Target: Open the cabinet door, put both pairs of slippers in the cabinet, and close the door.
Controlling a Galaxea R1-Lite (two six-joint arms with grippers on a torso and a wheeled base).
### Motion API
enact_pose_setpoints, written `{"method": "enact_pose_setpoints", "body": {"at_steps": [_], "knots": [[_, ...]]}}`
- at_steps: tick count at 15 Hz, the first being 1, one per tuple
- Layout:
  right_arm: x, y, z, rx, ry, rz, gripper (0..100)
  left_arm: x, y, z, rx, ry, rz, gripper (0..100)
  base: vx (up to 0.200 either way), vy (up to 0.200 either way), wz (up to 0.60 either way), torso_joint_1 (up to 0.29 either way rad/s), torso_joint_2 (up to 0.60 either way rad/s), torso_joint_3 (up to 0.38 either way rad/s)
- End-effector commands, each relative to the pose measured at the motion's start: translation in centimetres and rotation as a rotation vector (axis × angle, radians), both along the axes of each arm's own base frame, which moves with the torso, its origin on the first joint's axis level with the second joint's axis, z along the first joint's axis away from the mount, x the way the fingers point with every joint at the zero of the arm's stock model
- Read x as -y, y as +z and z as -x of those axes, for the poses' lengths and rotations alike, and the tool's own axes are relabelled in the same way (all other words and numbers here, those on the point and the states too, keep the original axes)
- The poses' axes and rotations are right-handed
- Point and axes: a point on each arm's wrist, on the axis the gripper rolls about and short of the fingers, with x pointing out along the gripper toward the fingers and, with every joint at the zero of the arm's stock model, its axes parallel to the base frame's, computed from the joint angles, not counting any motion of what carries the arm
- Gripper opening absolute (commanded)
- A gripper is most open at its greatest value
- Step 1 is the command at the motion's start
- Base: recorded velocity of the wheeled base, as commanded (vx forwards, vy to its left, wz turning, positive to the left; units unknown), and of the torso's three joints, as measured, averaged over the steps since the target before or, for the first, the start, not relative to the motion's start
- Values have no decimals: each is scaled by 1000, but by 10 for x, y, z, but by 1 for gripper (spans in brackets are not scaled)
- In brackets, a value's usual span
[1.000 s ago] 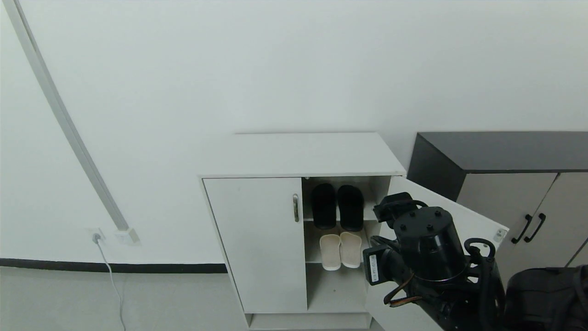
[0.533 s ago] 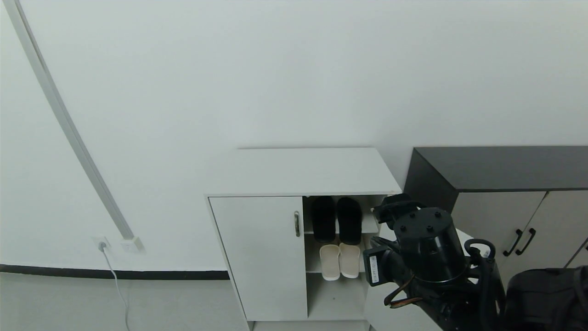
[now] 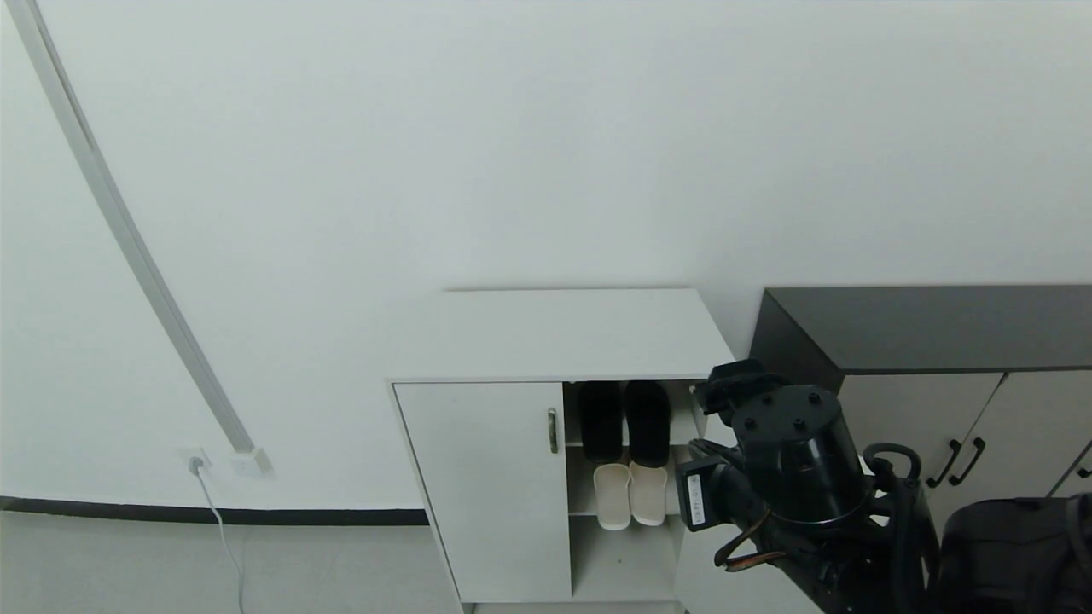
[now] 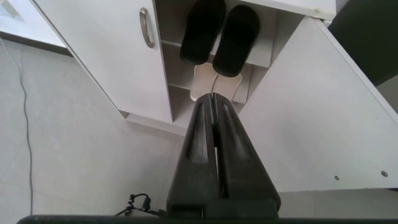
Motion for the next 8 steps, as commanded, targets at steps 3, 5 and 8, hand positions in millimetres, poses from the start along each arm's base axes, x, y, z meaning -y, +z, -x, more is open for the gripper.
{"method": "enact_pose_setpoints", "body": {"at_steps": [3,5,8], "knots": [[2,1,-2,2,-7,3,0,0,0,0,0,-1,-3,0,0,0,0,0,0,0],[3,0,-1,2,-9,4,0,0,0,0,0,-1,-3,0,0,0,0,0,0,0],[3,-1,-1,-1,-9,8,0,0,0,0,0,0,-3,0,0,0,-200,2,1,1]]}}
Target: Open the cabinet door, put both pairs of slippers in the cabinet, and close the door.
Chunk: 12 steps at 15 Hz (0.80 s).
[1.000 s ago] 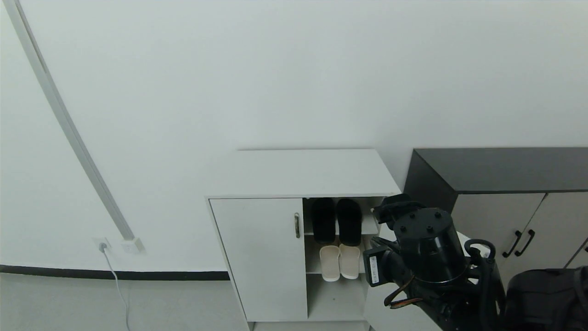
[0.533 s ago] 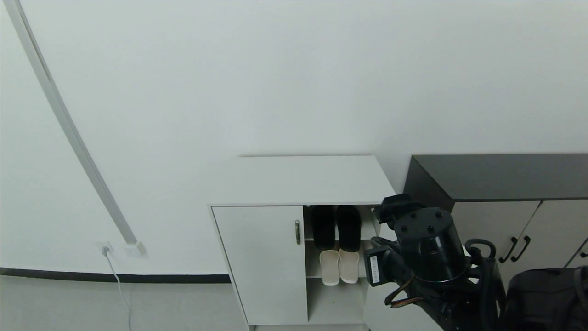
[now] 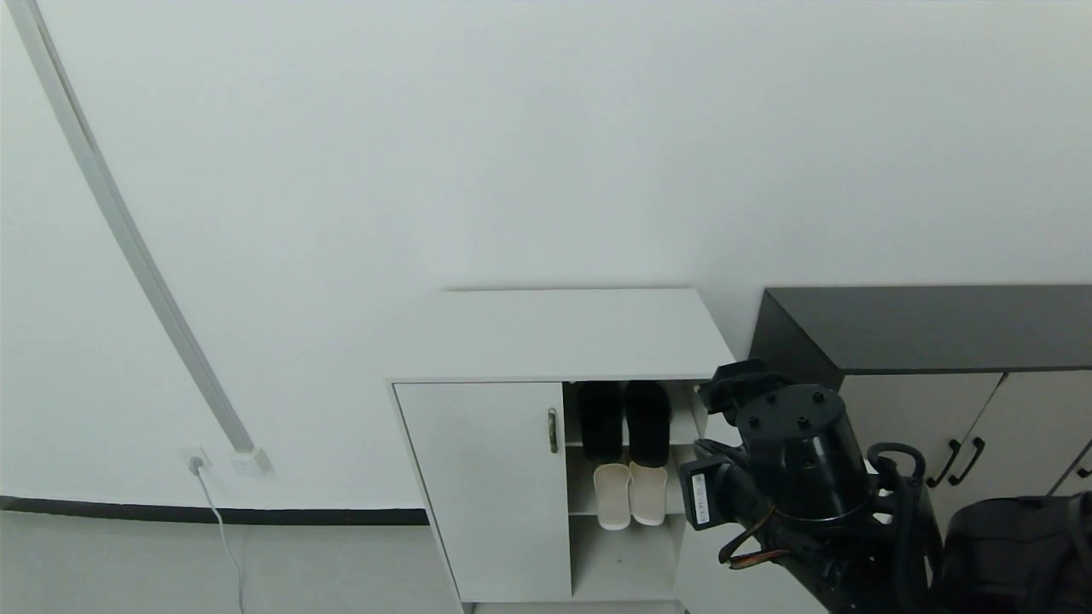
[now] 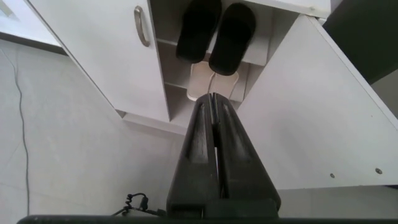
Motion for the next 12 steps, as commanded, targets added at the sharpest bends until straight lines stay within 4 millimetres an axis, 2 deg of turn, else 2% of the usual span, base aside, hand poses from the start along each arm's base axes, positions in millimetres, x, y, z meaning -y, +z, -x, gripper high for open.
{"method": "enact_pose_setpoints", "body": {"at_steps": [1,5,12], "knots": [[0,0,1,0,0,0,0,0,0,0,0,-1,0,0,0,0,-600,-2,2,-2],[0,-1,0,-1,0,1,0,0,0,0,0,2,-3,0,0,0,-600,6,-1,0],[1,-1,-1,7,-5,-5,0,-1,0,0,0,33,3,0,0,0,0,0,0,0]]}}
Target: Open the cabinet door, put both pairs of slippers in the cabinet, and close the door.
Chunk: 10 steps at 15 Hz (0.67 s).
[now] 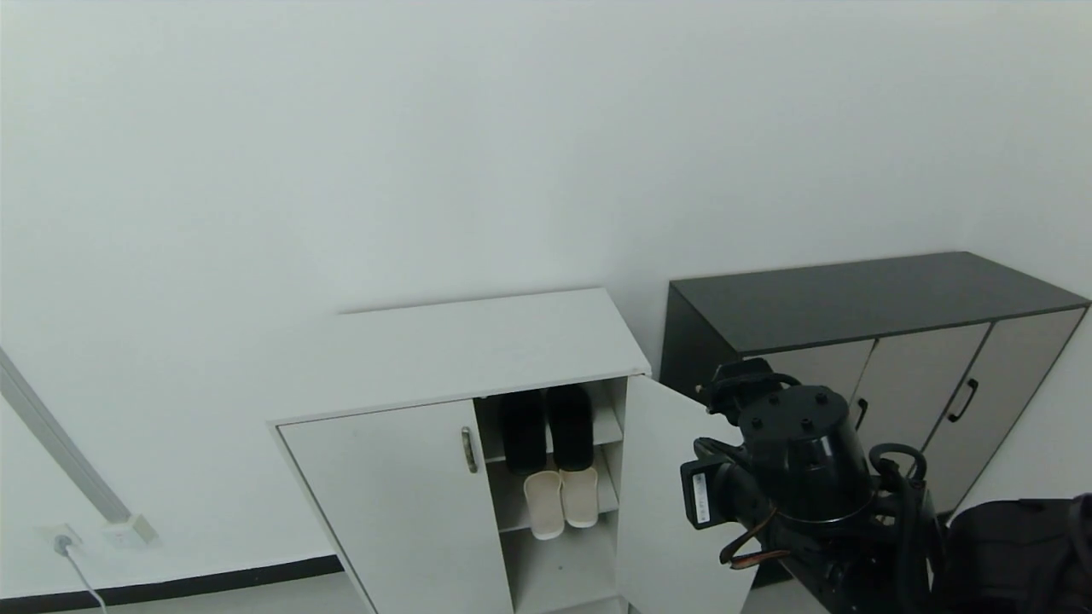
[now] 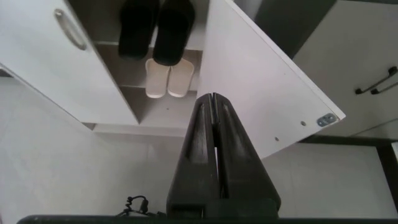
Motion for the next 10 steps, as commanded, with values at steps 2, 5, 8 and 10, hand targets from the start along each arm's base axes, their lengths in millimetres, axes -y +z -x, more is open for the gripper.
{"method": "enact_pose_setpoints", "body": {"at_steps": [2,5,8,10], "knots": [[0,-1,0,-1,-1,1,0,0,0,0,-1,0,2,0,0,0,0,0,0,0],[1,-2,0,-4,-1,5,0,0,0,0,-1,-5,3,0,0,0,0,0,0,0],[1,-2,1,-5,0,9,0,0,0,0,-1,-3,3,0,-200,0,0,7,4,2],[1,-2,1,-4,1,12,0,0,0,0,-1,-3,5,0,-100,0,0,9,1,-1]]}}
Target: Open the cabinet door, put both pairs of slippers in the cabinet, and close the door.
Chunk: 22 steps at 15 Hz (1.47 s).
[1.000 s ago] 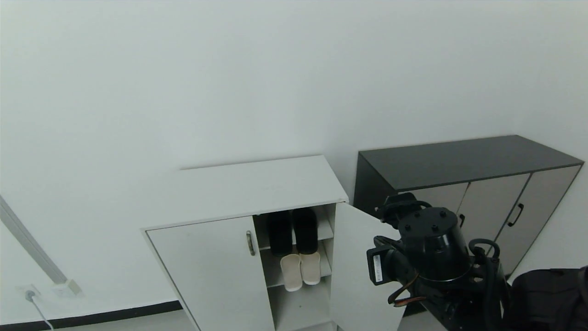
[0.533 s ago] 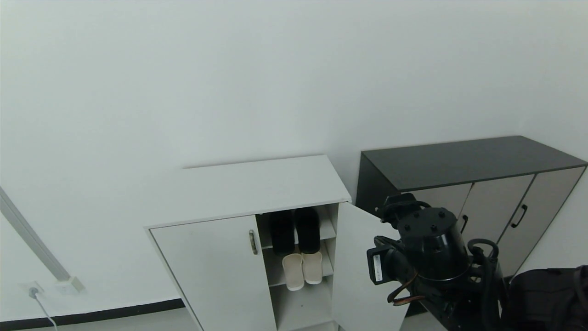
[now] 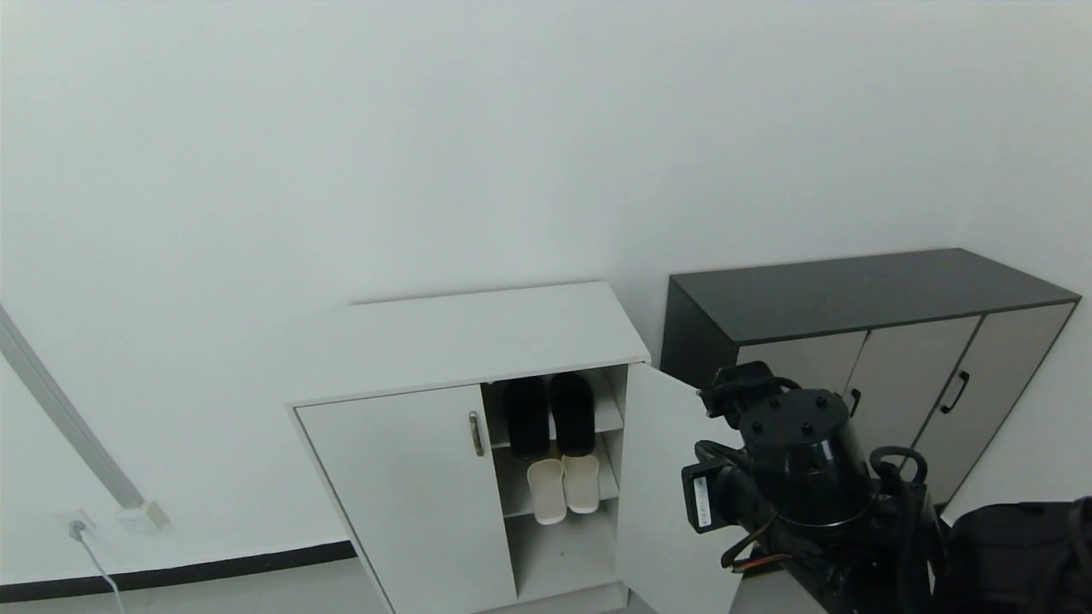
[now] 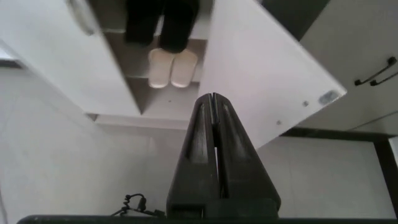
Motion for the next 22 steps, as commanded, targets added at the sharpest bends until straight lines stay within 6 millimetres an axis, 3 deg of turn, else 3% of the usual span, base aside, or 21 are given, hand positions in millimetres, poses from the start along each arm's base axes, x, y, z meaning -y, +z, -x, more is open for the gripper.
{"method": "enact_pose_setpoints", "body": {"at_steps": [1,7,11,19,22], "knots": [[1,0,-1,1,-5,0,0,0,0,0,0,-1,0,0,0,0,0,0,0,0],[5,-1,-1,0,-9,12,0,0,0,0,0,0,-2,0,0,0,0,0,0,0],[17,-4,-16,1,-46,39,0,0,0,0,0,2,-2,0,0,0,0,0,0,0],[49,2,-103,35,-147,-13,0,0,0,0,0,2,-2,0,0,0,0,0,0,0],[65,-14,-134,6,-186,-16,0,0,0,0,0,2,0,0,0,0,0,0,0,0]]}}
